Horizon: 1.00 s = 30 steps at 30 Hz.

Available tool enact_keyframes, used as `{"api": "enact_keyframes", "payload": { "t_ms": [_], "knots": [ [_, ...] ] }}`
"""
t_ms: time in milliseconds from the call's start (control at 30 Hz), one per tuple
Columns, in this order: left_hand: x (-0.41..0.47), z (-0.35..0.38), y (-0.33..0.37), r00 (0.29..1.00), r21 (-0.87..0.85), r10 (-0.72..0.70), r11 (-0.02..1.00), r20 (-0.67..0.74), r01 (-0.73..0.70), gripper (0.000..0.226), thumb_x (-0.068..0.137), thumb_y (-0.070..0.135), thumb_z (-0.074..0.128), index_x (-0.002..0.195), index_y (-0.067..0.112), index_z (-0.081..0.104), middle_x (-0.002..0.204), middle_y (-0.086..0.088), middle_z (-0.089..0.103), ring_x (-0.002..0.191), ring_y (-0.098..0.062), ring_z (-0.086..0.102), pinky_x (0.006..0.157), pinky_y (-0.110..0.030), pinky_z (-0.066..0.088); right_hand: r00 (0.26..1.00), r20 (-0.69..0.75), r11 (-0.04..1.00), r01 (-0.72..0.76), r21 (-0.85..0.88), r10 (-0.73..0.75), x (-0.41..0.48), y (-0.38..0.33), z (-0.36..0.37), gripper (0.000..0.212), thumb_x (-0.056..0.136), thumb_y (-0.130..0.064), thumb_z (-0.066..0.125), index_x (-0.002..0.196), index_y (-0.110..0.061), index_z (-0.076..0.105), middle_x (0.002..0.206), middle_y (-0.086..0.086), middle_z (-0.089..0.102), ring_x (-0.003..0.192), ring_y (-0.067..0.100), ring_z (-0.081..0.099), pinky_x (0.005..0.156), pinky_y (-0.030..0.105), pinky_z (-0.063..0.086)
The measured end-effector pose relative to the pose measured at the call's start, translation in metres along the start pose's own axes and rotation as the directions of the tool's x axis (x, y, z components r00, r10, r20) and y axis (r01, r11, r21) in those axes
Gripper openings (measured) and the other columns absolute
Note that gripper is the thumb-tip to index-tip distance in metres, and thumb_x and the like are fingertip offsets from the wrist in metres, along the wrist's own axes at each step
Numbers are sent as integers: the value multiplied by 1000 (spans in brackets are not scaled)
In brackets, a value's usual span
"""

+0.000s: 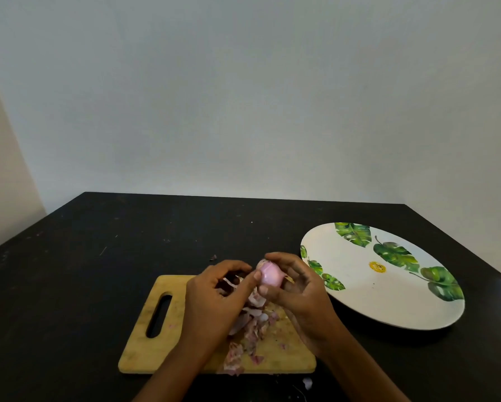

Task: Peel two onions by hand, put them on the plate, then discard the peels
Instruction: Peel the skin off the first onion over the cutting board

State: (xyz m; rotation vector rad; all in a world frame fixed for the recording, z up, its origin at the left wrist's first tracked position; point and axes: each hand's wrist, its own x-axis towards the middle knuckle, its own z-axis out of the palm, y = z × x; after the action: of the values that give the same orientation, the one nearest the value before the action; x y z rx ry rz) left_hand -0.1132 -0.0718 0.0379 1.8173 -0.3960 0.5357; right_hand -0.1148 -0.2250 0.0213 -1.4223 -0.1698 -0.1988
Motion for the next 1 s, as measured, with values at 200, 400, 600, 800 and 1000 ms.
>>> {"api": "enact_keyframes", "payload": {
  "t_ms": [200, 400, 600, 800, 1000],
  "knots": [
    [1, -2, -4, 997, 44, -61, 997, 42, 59, 15, 75, 19, 73, 78, 33, 69, 77, 20, 69, 73, 1, 64, 63, -10, 49, 990, 11, 964, 142, -225, -143, 0, 7, 0, 46, 69, -1, 82, 104, -24, 64, 107, -5, 70, 106, 14, 65, 87, 25, 55],
    [-1, 0, -4, 994, 40, -102, 994, 46, 100, 3, 72, 29, 73, 71, 26, 73, 64, 13, 68, 63, -4, 65, 57, -16, 52, 982, 50, 952, 189, -242, -182, -4, 12, 4, 42, 69, -9, 82, 105, -21, 64, 105, -1, 70, 103, 16, 66, 84, 27, 57],
    [-5, 3, -10, 994, 200, -95, 976, 46, 84, 14, 70, 34, 70, 76, 22, 74, 64, 11, 67, 62, -3, 62, 60, -19, 52, 953, 52, 875, 296, -384, -299, -7, 13, 6, 30, 76, -18, 77, 102, -26, 65, 103, 0, 67, 99, 17, 65, 82, 33, 57],
    [-6, 3, -7, 999, 306, -51, 951, -9, 51, 8, 72, 14, 73, 73, 22, 70, 62, 14, 63, 57, -1, 58, 59, -9, 46, 945, 63, 844, 316, -434, -321, -7, 13, 9, 35, 73, -19, 78, 100, -33, 61, 101, -5, 65, 97, 12, 64, 81, 31, 57],
    [-3, 3, -6, 990, 100, -127, 986, -63, 133, 19, 70, 6, 70, 62, 23, 67, 63, 11, 66, 62, -8, 62, 56, -23, 52, 980, 51, 946, 199, -257, -193, -6, 11, 8, 47, 67, -3, 84, 102, -24, 62, 106, 0, 66, 102, 14, 65, 78, 23, 56]
  ]
}}
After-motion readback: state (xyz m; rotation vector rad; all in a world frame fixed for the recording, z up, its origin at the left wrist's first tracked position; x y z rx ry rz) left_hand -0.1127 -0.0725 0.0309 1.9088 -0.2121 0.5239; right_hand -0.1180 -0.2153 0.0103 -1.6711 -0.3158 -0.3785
